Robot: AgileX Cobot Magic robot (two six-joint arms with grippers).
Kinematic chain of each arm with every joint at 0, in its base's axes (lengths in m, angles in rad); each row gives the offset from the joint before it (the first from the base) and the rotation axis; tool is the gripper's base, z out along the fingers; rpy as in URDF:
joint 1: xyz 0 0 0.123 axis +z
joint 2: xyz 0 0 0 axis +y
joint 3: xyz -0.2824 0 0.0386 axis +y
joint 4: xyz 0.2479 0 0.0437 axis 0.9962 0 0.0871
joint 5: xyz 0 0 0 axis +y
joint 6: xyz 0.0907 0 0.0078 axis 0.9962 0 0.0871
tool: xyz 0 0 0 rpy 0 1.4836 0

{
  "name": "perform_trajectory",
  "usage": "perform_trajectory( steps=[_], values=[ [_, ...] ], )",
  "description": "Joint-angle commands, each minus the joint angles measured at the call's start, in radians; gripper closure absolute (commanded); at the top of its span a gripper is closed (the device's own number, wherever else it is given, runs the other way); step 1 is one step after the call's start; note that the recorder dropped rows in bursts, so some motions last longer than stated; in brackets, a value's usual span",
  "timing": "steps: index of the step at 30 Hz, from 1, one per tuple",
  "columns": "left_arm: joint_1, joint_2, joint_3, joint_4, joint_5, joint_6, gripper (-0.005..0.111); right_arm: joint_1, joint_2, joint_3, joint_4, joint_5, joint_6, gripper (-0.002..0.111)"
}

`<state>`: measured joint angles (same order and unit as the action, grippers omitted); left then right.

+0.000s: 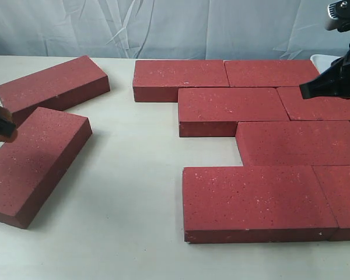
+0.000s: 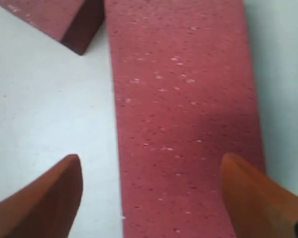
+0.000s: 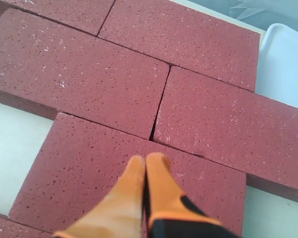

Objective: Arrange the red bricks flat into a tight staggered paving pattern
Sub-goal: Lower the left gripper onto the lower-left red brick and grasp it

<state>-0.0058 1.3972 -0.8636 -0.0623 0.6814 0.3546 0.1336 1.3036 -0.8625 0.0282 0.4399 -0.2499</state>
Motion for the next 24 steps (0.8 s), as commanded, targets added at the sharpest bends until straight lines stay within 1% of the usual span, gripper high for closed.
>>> perform_trajectory(
  steps=[1,3,4,5,8,12,19,24],
  values=[
    [0.122,0.094,-0.095,-0.108,0.118,0.135,0.035,-0.004,-0.007,0.002,0.001,-0.01,0.0,0.109],
    [0.156,0.132,-0.104,-0.244,0.146,0.27,0.035,-0.004,-0.007,0.002,0.001,-0.01,0.0,0.109],
    [0.169,0.15,-0.104,-0.271,0.146,0.321,0.035,-0.004,-0.007,0.002,0.001,-0.01,0.0,0.109],
    [0.177,0.168,-0.104,-0.265,0.136,0.345,0.035,-0.004,-0.007,0.002,0.001,-0.01,0.0,0.109],
    [0.198,0.221,-0.104,-0.209,0.079,0.345,0.038,-0.004,-0.007,0.002,0.001,-0.01,0.0,0.109],
    [0.205,0.292,-0.105,-0.217,0.018,0.382,0.041,-0.004,-0.007,0.002,0.001,-0.01,0.0,0.109],
    [0.205,0.379,-0.16,-0.271,0.026,0.386,0.047,-0.004,-0.007,0.002,0.001,-0.01,0.0,0.109],
    [0.205,0.436,-0.162,-0.281,0.026,0.406,0.052,-0.004,-0.007,0.002,0.001,-0.01,0.0,0.109]
  ],
)
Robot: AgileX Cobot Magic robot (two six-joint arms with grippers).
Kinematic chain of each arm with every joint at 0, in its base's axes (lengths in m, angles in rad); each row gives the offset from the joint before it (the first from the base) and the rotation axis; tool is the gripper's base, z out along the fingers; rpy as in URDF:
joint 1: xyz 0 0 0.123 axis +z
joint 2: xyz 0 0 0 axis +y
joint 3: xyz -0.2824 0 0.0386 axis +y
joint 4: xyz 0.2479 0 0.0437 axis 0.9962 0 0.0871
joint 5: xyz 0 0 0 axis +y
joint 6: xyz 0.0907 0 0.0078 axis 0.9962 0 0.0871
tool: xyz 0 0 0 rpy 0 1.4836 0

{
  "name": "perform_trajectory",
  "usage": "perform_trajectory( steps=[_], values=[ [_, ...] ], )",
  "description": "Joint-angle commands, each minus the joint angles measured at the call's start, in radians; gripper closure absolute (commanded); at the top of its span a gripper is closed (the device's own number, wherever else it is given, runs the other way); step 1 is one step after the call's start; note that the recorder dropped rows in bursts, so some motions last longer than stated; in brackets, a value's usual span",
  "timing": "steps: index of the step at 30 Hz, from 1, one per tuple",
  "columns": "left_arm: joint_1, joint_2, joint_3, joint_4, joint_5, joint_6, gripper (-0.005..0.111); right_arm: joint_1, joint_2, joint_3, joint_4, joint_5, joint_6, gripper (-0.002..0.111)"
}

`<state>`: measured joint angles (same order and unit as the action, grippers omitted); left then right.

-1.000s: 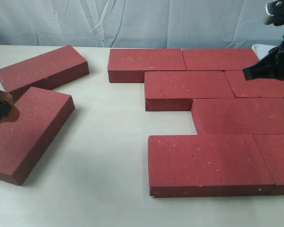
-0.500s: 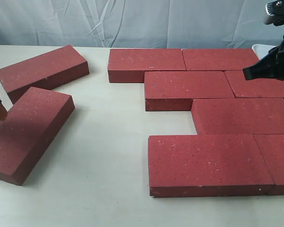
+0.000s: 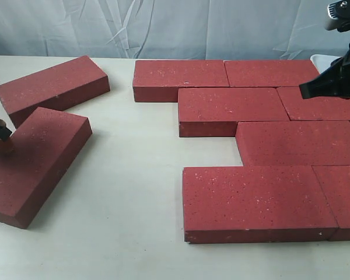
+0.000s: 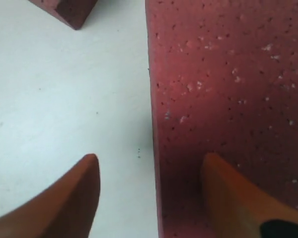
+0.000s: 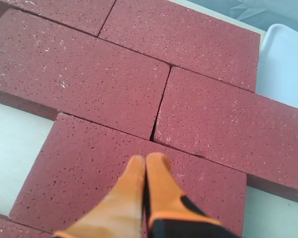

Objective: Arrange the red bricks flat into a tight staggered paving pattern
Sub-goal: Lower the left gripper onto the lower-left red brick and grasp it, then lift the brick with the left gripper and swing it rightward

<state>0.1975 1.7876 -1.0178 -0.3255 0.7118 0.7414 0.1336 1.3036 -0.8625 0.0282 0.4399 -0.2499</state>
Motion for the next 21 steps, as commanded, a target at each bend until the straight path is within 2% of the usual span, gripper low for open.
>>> perform_trajectory(
  steps=[1,2,4,5,7,8,14,21],
  values=[
    [0.002,0.056,-0.008,-0.03,-0.004,0.026,0.054,-0.004,-0.007,0.002,0.001,-0.01,0.0,0.109],
    [0.002,0.066,-0.008,-0.045,-0.004,0.033,0.056,-0.004,-0.007,0.002,0.001,-0.01,0.0,0.109],
    [0.002,0.08,-0.008,-0.077,-0.004,0.055,0.069,-0.004,-0.007,0.002,0.001,-0.01,0.0,0.109],
    [0.002,0.086,-0.008,-0.099,0.006,0.068,0.083,-0.004,-0.007,0.002,0.001,-0.01,0.0,0.109],
    [0.002,0.093,-0.008,-0.122,0.028,0.097,0.103,-0.004,-0.007,0.002,0.001,-0.01,0.0,0.109],
    [0.002,0.093,-0.008,-0.133,0.041,0.108,0.106,-0.004,-0.007,0.002,0.001,-0.01,0.0,0.109],
    [0.002,0.077,-0.021,-0.217,0.13,0.104,0.106,-0.004,-0.007,0.002,0.001,-0.01,0.0,0.109],
    [0.002,-0.064,-0.052,-0.333,0.303,0.107,0.106,-0.004,-0.007,0.002,0.004,-0.012,0.0,0.109]
  ],
)
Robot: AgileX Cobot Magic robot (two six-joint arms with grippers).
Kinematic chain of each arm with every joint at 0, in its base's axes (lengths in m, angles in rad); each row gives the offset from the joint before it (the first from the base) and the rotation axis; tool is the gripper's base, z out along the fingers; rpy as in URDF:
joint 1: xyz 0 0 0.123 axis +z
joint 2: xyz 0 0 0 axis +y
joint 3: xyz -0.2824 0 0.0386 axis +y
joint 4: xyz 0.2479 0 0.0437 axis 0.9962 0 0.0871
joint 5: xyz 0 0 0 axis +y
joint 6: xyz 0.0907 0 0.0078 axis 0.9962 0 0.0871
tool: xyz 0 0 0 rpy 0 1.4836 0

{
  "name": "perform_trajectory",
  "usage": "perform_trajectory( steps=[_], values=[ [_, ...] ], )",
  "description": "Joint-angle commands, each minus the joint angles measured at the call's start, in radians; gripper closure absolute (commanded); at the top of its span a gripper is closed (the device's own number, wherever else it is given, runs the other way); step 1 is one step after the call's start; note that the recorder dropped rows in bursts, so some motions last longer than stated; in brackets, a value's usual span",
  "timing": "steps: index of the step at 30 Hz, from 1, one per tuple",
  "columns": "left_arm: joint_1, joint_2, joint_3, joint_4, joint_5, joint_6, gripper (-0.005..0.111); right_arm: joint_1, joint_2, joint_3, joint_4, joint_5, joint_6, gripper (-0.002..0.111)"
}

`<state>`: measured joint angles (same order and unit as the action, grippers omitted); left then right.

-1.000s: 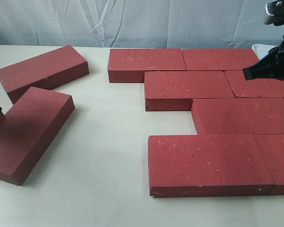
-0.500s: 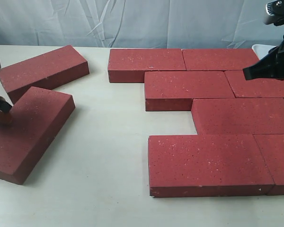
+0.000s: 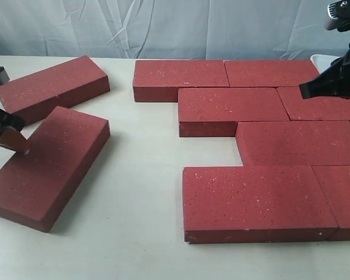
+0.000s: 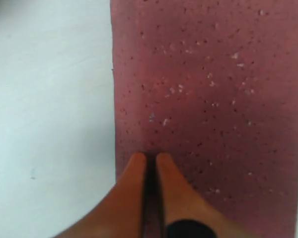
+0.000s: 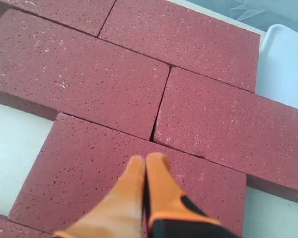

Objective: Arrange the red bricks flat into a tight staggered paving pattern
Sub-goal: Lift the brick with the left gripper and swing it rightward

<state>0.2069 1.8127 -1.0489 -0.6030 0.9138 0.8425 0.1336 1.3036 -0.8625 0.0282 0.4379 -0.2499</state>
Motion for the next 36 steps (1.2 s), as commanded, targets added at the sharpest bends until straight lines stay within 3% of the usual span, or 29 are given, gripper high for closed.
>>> perform_trajectory(
  steps=[1,6,11,14,18,23,27,36],
  values=[
    [-0.007,-0.115,-0.028,-0.058,0.108,0.006,0.106,-0.004,-0.007,0.002,0.004,-0.01,0.0,0.109],
    [-0.012,-0.192,-0.052,-0.091,0.12,0.006,0.106,-0.004,-0.007,0.002,0.004,-0.01,0.0,0.109],
    [-0.047,-0.149,-0.098,-0.09,0.1,0.05,0.106,-0.004,-0.007,0.002,0.004,-0.01,0.0,0.109],
    [-0.071,-0.08,-0.192,-0.092,0.141,0.063,0.106,-0.004,-0.007,0.002,0.004,-0.01,0.0,0.109],
    [-0.113,0.026,-0.349,-0.03,0.301,0.133,0.106,-0.004,-0.007,0.002,0.004,-0.007,0.0,0.109],
    [-0.151,0.121,-0.521,0.102,0.307,0.159,0.106,-0.004,-0.007,0.002,0.004,-0.007,0.0,0.109],
    [-0.16,0.173,-0.628,0.093,0.307,0.159,0.106,-0.004,-0.007,0.002,0.004,-0.007,0.0,0.109],
    [-0.243,0.196,-0.648,0.108,0.307,0.212,0.106,-0.004,-0.007,0.002,0.005,-0.012,0.0,0.109]
  ],
)
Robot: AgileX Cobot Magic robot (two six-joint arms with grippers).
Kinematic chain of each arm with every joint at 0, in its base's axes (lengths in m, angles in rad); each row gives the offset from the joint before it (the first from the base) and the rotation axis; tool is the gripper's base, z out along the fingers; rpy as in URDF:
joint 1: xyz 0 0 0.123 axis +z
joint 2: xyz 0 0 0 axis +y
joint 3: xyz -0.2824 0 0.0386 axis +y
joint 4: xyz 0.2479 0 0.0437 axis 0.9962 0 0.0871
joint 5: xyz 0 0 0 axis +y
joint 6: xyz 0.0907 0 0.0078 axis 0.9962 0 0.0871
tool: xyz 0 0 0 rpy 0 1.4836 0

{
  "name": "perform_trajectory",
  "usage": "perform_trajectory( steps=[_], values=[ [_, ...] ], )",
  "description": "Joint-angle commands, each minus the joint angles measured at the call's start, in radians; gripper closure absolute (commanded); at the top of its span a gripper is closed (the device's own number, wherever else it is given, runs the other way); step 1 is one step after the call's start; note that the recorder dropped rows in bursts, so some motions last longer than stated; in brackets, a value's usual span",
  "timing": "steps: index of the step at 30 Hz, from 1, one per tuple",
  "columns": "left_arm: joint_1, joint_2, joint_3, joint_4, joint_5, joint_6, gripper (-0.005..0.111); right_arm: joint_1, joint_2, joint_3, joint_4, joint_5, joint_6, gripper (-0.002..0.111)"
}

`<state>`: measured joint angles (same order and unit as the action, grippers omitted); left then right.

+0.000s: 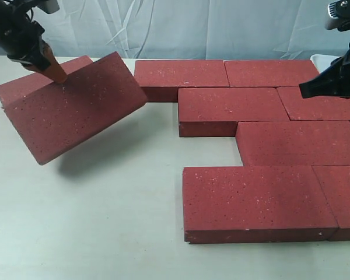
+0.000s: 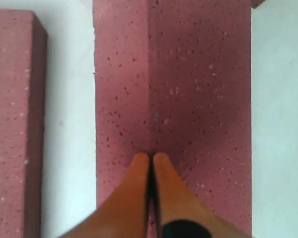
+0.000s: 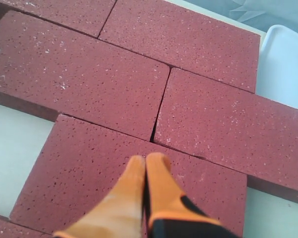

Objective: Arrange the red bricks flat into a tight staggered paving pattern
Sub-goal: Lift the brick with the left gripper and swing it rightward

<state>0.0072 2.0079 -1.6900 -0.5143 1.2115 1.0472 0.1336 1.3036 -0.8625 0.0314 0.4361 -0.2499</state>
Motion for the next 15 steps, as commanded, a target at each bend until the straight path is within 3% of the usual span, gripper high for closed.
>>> perform_trajectory(
  steps=[1,10,15],
  values=[
    [-0.053,0.001,-0.007,0.017,0.01,0.005,0.106,-0.004,-0.007,0.002,0.002,-0.011,0.0,0.109],
    [-0.125,-0.037,0.085,0.054,0.01,0.056,0.106,-0.004,-0.007,0.002,0.002,-0.013,0.0,0.109],
    [-0.13,-0.085,0.169,0.026,0.01,0.116,0.106,-0.004,-0.007,0.002,0.002,-0.013,0.0,0.109]
  ],
)
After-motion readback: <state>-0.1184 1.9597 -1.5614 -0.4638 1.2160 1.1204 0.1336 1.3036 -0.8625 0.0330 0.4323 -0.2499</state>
